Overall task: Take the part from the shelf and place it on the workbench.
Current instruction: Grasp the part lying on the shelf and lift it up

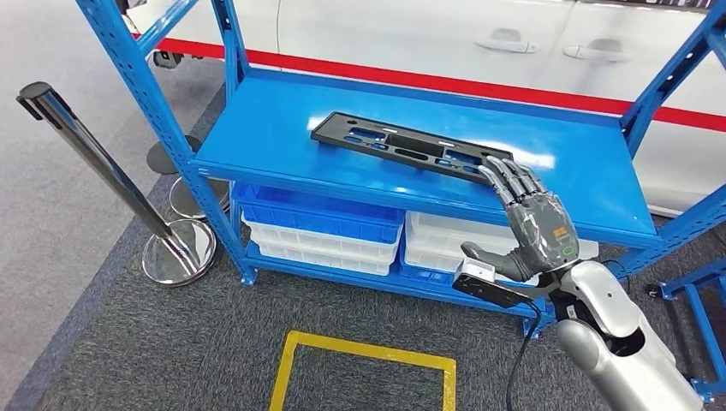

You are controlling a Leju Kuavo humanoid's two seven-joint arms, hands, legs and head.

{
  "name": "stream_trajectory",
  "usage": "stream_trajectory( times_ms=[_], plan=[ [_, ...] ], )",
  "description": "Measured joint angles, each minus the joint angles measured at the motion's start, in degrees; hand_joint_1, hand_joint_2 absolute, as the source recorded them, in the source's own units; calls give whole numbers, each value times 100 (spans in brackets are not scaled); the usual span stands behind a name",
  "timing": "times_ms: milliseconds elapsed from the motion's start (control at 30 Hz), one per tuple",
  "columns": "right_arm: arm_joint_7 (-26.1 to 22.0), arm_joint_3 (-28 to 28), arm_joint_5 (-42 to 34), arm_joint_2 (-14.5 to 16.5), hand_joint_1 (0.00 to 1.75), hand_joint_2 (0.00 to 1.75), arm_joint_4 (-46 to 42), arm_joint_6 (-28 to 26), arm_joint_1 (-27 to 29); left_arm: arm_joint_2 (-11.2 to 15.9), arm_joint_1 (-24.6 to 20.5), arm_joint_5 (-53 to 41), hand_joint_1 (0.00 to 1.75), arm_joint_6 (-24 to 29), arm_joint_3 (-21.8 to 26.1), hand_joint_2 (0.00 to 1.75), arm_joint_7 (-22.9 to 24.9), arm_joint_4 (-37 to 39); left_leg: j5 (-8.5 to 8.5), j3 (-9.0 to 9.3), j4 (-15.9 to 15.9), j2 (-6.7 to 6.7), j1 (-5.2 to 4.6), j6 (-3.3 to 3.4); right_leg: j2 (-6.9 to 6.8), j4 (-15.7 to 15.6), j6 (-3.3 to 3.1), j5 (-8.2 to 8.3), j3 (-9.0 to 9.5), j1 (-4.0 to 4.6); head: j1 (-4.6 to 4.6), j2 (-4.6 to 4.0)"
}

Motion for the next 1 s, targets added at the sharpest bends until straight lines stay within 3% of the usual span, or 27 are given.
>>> stream_trajectory(
  times_ms=[67,133,167,233,267,300,333,400,467,533,633,700,767,800,833,933,1000],
  plan=[
    [-2,-3,0,2,0,0,0,0,-2,4,-3,1,0,0,0,0,-2,0,-19,-4,-6,-5,0,93,-2,-14,22,-22,12,-12,0,0],
    [-1,-7,0,3,0,0,0,-1,-10,4,-1,1,0,1,1,0,-5,0,-39,31,-26,-5,8,166,-3,189,47,-156,-67,-22,1,0],
    [-2,-8,0,3,0,0,0,-2,-13,4,-1,0,0,2,1,0,-8,0,-52,51,-34,-4,10,197,-3,475,57,-295,-211,-21,1,0],
    [-3,-7,0,3,0,0,2,0,-4,4,-4,-3,0,5,1,0,-12,0,-86,78,-37,-4,-8,242,-2,1296,59,-600,-679,-12,1,0],
    [-2,-6,0,3,0,0,3,0,5,5,-4,-4,0,7,1,0,-13,0,-106,98,-37,-7,-22,257,-1,1614,50,-655,-896,-6,2,0],
    [-2,-4,0,3,0,0,5,1,12,5,-3,-5,0,8,1,0,-13,0,-130,127,-37,-13,-37,266,-1,1729,30,-588,-1022,0,2,0],
    [-2,-4,0,3,0,0,6,1,15,6,-1,-6,0,9,2,0,-13,0,-157,168,-37,-19,-52,270,-1,1611,-1,-403,-1029,10,1,0],
    [-3,-4,0,2,0,0,7,1,10,0,4,-6,0,12,2,0,-14,1,-219,261,-44,-34,-72,265,4,903,-106,110,-788,56,1,0],
    [-3,-6,0,2,0,0,8,1,0,-13,-5,-6,0,10,2,0,-18,9,-264,313,-54,-45,-86,235,5,322,-205,352,-551,119,2,0],
    [-5,-7,0,2,0,0,9,1,-11,-21,-15,-8,0,4,2,0,-21,14,-281,325,-83,-44,-82,180,6,157,-242,322,-485,155,3,0],
    [-12,-7,-1,5,0,0,9,1,-18,-19,-20,-12,0,-1,2,0,-23,14,-374,342,-9,-19,-90,82,4,-36,-242,323,-337,97,1,0],
    [-15,2,-4,8,0,0,9,5,-20,-15,-19,-13,0,2,2,0,-23,14,-628,93,532,-5,-86,37,-9,-111,-255,303,-229,74,2,0],
    [-18,24,-11,11,0,0,9,9,-15,-13,-14,-14,0,2,2,0,-22,14,-871,-342,1268,-3,-74,5,-14,-103,-271,250,-178,77,2,0],
    [-19,36,-15,14,0,0,10,10,-10,-11,-9,-15,0,2,2,0,-22,14,-859,-482,1449,-2,-70,-6,-12,-94,-268,217,-151,78,1,0],
    [-19,44,-16,16,0,0,10,11,-8,-10,-2,-15,0,2,2,0,-22,14,-716,-510,1396,-1,-66,-13,-8,-84,-260,181,-116,78,1,0],
    [-19,50,-18,21,0,0,13,14,-6,1,9,-16,0,2,2,0,-22,14,-46,-137,379,6,-69,23,6,-31,-198,43,-3,85,1,0],
    [-19,51,-19,25,0,0,16,22,-8,7,2,-18,0,2,1,0,-27,14,37,23,0,3,-86,88,12,3,-136,-16,-1,102,2,0]
  ],
)
